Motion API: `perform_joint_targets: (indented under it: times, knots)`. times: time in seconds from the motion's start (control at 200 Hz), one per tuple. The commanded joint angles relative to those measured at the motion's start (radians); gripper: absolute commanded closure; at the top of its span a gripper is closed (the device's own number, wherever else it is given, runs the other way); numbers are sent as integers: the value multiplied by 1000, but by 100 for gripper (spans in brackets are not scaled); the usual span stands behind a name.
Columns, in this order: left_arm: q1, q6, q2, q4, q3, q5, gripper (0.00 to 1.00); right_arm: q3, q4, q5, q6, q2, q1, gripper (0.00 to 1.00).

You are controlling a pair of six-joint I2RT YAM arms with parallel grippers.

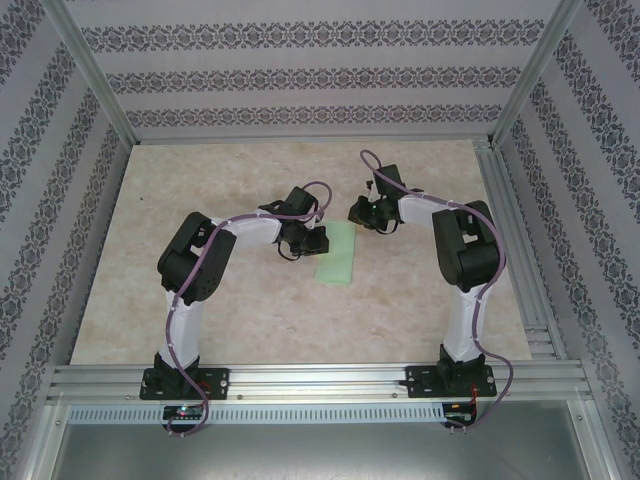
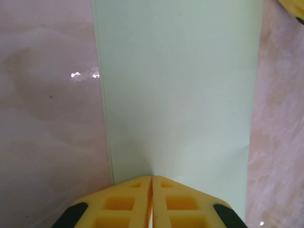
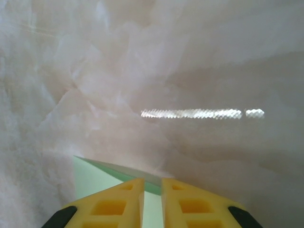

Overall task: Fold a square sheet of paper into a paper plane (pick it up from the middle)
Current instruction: Fold the square sheet of paper in half at the center of the table, then move the square sheet of paper to the center of the table.

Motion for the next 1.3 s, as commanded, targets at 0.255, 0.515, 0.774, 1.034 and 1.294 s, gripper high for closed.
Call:
perform_joint_targets:
  times: [0.255, 0.515, 0.774, 1.034, 1.294]
  knots:
    - [-19, 11, 81, -127, -60, -100, 89, -224, -23, -60, 40, -256, 84, 82]
    - [-20, 7, 80, -123, -61, -101, 89, -345, -37, -120, 86, -293, 154, 84]
    - [-19, 1, 72, -121, -63, -103, 89, -393, -65, -81, 66, -225, 162, 85]
    - [-1, -31, -31, -55, -76, -53, 86, -327, -68, -125, -20, -167, 199, 85]
    - [31, -20, -152, -59, -50, -44, 74, -266, -69, -173, -101, -144, 239, 85]
